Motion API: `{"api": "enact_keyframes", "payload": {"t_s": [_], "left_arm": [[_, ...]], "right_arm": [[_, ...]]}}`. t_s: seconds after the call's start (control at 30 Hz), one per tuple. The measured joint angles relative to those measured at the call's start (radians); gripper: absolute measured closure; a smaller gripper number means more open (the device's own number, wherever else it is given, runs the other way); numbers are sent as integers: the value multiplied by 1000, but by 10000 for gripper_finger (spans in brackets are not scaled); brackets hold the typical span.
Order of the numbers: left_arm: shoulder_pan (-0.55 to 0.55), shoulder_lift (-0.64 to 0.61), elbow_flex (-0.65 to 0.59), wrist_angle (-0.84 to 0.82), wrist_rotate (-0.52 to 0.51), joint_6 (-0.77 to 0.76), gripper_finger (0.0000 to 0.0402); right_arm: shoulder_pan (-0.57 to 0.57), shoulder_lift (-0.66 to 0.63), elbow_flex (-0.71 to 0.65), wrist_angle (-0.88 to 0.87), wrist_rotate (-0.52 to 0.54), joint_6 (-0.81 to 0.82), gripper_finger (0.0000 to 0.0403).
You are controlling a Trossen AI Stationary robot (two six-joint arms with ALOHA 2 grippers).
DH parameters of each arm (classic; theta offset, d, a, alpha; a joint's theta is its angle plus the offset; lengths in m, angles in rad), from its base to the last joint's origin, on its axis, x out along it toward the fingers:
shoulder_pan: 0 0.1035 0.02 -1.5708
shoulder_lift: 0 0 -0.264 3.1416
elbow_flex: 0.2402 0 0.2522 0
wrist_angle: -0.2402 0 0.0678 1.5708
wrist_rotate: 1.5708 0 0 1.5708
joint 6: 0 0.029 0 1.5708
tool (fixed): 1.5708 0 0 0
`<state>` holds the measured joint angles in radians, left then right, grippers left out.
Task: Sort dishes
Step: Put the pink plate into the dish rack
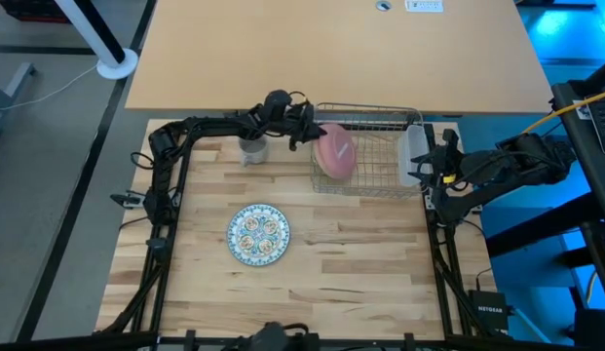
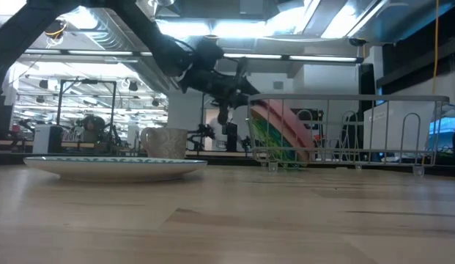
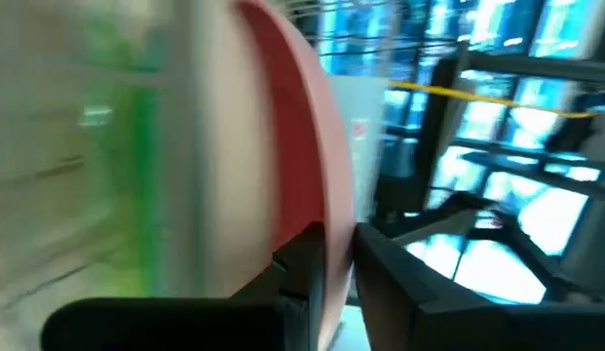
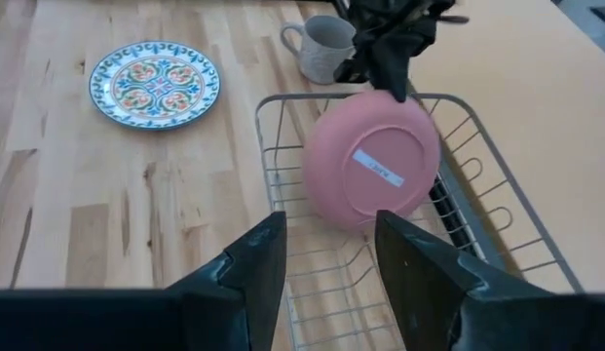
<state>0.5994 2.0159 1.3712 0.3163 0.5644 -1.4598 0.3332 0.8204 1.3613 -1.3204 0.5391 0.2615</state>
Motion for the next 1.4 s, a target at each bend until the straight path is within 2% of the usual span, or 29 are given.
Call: {"api": "enact_keyframes", "payload": {"t_s": [0.13, 0.37, 0.67, 0.9, 1.13, 1.23, 1.4], "left_arm": [[-1, -1, 1, -85, 2, 52, 355], [23, -1, 0, -36, 6, 84, 355], [41, -1, 0, -93, 11, 287, 354], [14, 0, -2, -25, 58, 357, 354], [-11, 0, -2, 43, 98, 510, 353], [-18, 0, -2, 42, 96, 556, 337], [-13, 1, -2, 17, 44, 554, 285]], "right_arm": [[0, 0, 0, -5, 0, 0, 240], [0, 0, 0, -52, 0, 36, 240], [0, 0, 0, -105, -1, 86, 240], [0, 5, 0, -89, -1, 83, 240], [0, 25, 0, -87, -1, 82, 240], [0, 35, 0, -87, -1, 82, 240], [0, 59, 0, -87, -1, 83, 239]]}}
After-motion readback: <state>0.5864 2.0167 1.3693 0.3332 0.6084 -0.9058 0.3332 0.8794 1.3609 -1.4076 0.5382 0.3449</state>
